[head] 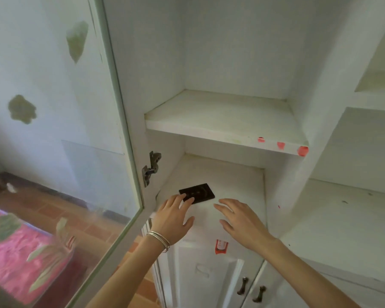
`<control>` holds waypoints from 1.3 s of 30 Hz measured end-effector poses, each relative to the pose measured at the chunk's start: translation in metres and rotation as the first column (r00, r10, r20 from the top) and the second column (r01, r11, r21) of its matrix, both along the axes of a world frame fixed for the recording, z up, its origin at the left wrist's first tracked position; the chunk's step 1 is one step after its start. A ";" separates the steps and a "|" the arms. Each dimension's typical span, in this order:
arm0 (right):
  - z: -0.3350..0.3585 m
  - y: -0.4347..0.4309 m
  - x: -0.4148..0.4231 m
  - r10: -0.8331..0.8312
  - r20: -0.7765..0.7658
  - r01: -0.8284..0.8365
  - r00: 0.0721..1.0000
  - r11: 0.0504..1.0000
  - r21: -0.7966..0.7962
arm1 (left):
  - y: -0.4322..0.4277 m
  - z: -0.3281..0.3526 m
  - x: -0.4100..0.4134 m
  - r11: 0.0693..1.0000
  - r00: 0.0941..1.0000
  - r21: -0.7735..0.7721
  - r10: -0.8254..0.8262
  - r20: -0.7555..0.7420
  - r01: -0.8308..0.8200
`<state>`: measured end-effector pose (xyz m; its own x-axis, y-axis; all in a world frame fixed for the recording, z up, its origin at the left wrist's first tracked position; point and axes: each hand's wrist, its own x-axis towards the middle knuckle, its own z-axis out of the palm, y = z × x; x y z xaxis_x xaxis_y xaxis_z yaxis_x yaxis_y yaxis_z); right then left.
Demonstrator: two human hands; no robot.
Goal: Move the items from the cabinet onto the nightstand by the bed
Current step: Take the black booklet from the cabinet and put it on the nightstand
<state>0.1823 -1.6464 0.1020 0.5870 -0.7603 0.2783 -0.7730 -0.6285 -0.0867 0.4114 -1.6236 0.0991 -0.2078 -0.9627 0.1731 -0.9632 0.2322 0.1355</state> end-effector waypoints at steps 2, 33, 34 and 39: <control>-0.006 -0.017 0.003 -0.009 -0.016 0.010 1.000 1.000 0.029 | -0.022 -0.008 0.001 1.000 0.999 -0.010 0.004 -0.039 -0.004; -0.017 -0.080 0.014 -0.170 0.172 0.089 0.970 0.912 0.400 | -0.051 -0.032 -0.012 0.976 0.948 -0.215 -0.037 -0.317 -0.034; -0.016 -0.080 0.016 -0.185 0.231 0.063 0.955 0.889 0.453 | -0.046 -0.030 -0.013 0.966 0.949 -0.256 -0.040 -0.313 -0.044; -0.003 -0.070 0.028 -0.217 0.473 -0.104 0.854 0.819 0.564 | -0.011 -0.023 -0.016 0.924 0.954 -0.360 0.019 -0.300 -0.131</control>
<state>0.2106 -1.7169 0.0992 0.4383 -0.8981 0.0373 -0.5504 -0.3009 -0.7788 0.3950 -1.6351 0.0759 -0.0252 -0.8269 0.5618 -0.9127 0.2483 0.3246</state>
